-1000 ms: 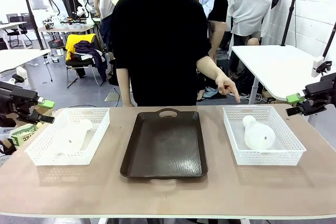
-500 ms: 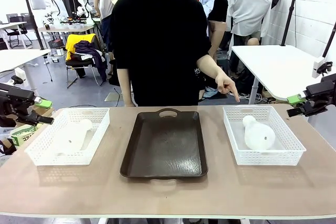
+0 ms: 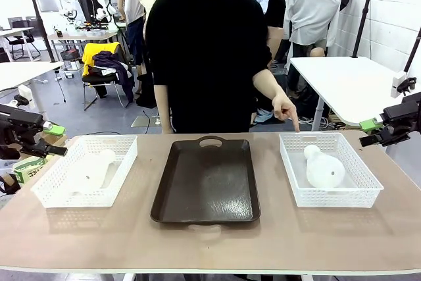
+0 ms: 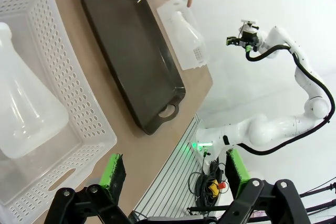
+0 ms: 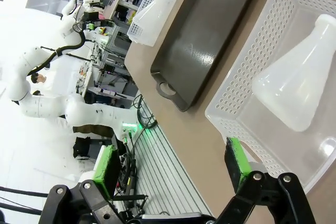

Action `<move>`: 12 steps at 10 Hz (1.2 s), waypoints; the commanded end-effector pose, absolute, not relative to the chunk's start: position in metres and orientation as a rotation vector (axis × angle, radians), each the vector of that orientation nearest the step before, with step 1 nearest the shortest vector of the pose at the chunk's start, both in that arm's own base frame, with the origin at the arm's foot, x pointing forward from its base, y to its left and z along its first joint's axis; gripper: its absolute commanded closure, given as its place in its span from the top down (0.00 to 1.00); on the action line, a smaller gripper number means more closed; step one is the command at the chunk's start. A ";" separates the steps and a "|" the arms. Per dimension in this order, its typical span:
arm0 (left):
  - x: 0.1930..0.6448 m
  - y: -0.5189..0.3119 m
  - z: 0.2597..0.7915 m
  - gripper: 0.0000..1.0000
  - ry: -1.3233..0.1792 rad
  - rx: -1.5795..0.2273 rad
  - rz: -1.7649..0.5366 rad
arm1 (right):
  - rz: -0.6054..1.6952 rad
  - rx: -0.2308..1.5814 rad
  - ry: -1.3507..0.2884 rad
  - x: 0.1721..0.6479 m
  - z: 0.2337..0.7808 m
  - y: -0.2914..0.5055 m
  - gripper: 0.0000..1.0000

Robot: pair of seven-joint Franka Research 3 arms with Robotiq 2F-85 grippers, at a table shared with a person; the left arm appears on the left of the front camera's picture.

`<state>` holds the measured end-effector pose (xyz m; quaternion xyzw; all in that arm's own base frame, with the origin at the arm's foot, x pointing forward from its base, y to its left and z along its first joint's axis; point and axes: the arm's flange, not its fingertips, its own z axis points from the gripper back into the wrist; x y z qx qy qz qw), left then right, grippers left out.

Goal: Prepare the laboratory tools.
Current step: Pick up the Big flask that the person points to.

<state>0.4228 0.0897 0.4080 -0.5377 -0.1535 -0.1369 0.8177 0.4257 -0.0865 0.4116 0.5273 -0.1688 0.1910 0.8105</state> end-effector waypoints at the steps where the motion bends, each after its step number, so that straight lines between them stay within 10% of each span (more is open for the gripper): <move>1: 0.425 0.092 0.411 1.00 -0.333 -1.163 -0.290 | 0.408 1.127 -0.361 0.426 0.412 -0.086 1.00; 7: 0.425 0.092 0.411 1.00 -0.333 -1.163 -0.290 | 0.295 0.415 -0.344 0.497 0.489 -0.005 1.00; 12: 0.425 0.092 0.411 1.00 -0.333 -1.163 -0.290 | 0.159 -0.006 -0.294 0.569 0.451 0.074 1.00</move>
